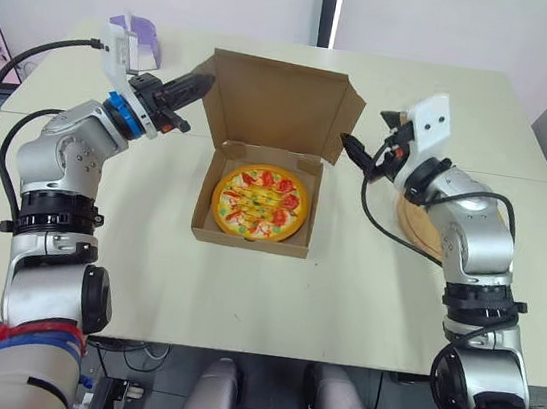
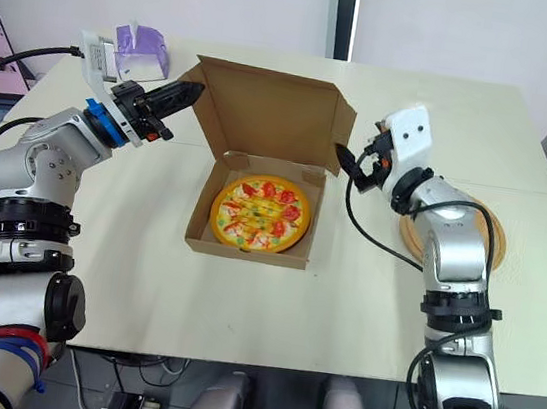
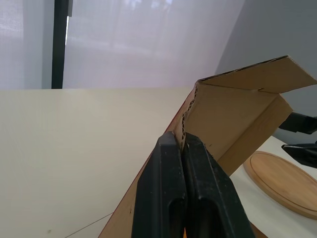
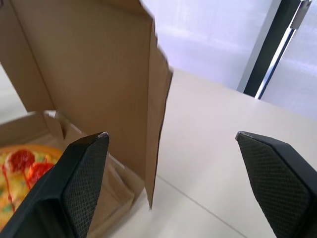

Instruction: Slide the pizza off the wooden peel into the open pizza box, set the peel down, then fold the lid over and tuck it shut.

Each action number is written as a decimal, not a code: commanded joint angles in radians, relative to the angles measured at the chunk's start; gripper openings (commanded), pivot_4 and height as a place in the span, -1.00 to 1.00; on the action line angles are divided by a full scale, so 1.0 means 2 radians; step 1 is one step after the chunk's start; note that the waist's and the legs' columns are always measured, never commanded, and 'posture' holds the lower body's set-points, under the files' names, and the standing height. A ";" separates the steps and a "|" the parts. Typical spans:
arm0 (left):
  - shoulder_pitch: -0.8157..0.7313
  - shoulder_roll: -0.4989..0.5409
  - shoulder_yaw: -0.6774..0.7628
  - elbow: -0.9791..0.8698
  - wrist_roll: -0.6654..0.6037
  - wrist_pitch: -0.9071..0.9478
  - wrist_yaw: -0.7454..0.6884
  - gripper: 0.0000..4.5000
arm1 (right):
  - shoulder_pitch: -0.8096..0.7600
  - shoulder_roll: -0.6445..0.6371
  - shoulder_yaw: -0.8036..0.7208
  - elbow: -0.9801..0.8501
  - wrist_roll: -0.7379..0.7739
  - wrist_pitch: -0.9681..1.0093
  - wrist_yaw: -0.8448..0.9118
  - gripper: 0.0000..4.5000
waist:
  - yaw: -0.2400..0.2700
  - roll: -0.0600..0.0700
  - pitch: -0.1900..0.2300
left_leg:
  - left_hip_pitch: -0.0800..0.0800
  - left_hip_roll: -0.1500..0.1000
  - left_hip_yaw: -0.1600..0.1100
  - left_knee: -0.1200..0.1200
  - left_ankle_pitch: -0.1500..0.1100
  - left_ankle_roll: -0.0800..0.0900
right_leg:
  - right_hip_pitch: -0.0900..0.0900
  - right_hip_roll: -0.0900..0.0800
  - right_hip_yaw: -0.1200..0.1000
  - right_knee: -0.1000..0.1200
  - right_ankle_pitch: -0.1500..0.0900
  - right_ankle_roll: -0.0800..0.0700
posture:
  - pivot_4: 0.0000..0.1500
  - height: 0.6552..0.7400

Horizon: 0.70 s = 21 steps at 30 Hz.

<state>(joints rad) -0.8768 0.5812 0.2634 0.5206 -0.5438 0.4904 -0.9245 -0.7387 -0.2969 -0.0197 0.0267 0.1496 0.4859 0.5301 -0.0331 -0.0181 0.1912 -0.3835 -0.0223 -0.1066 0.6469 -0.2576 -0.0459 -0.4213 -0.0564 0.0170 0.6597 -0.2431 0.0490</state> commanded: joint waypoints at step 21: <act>0.005 -0.002 0.002 -0.024 0.018 -0.031 0.008 -1.00 | -0.054 0.042 0.002 0.037 0.021 -0.024 -0.041 -0.99 | -0.001 0.000 0.000 | 0.000 0.000 0.000 0.000 0.000 0.000 | 0.000 0.000 0.000 0.001 0.000 0.000 | 1.00 1.00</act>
<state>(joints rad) -0.8712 0.5724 0.2628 0.5188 -0.5203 0.4679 -0.9140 -0.8117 -0.2148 -0.0123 0.1270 0.1859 0.4687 0.4546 -0.0351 -0.0181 0.1912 -0.3833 -0.0224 -0.1068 0.6469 -0.2575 -0.0457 -0.4218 -0.0564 0.0171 0.6615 -0.2430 0.0490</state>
